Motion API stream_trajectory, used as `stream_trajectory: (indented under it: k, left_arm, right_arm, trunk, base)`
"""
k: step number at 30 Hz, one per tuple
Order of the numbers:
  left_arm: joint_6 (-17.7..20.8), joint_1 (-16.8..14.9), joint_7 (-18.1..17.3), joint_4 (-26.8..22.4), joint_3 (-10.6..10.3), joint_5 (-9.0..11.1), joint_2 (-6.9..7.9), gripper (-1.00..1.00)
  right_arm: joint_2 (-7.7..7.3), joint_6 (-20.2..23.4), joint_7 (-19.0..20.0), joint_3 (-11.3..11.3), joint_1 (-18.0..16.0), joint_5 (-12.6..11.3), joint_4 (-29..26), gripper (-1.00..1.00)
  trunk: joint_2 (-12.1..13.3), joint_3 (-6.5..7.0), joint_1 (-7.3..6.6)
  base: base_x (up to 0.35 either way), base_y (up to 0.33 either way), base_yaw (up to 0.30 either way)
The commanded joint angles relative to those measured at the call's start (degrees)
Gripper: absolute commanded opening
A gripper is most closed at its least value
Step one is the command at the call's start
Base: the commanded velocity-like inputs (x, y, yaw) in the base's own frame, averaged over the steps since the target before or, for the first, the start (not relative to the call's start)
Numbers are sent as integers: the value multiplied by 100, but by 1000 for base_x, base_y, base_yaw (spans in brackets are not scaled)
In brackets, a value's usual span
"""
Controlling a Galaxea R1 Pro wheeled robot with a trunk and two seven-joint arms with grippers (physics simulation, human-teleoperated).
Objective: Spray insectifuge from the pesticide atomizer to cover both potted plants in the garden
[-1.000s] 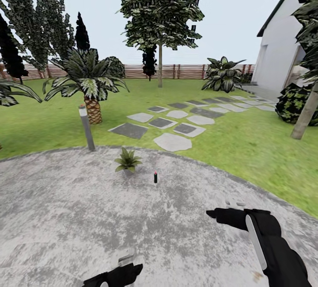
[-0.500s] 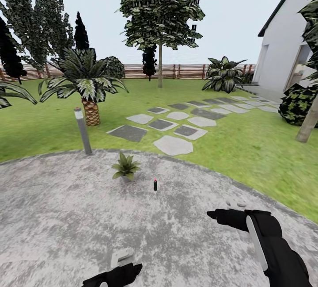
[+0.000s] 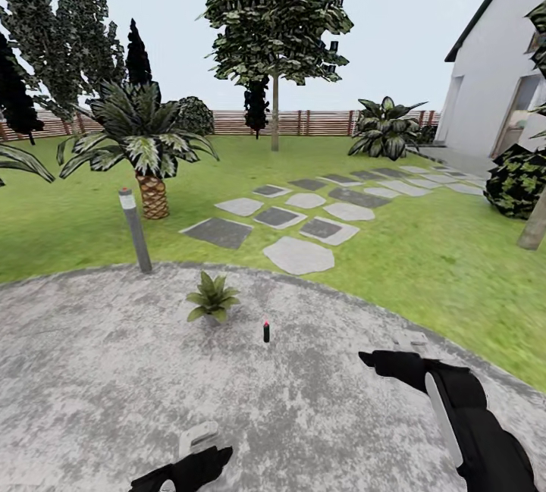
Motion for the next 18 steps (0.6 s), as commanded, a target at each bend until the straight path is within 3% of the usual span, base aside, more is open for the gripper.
stream_trajectory:
  k: [1,6,18]
  left_arm:
    - [21,-3,53,20,164,68,-3,100]
    - [21,-3,59,87,257,48,-28,100]
    - [14,-3,68,100,277,38,-25,100]
  right_arm:
    - [-5,-95,-48,-13,-20,28,141,100]
    - [-33,-177,-153,-12,-31,34,124,100]
    - [-35,-187,-173,7,-5,34,-143,100]
  trunk:
    - [-3,-6,3]
    - [-3,-6,3]
    - [-3,-6,3]
  base:
    - [337,0,-25]
    - [335,-44,-19]
    - [304,-160,-1]
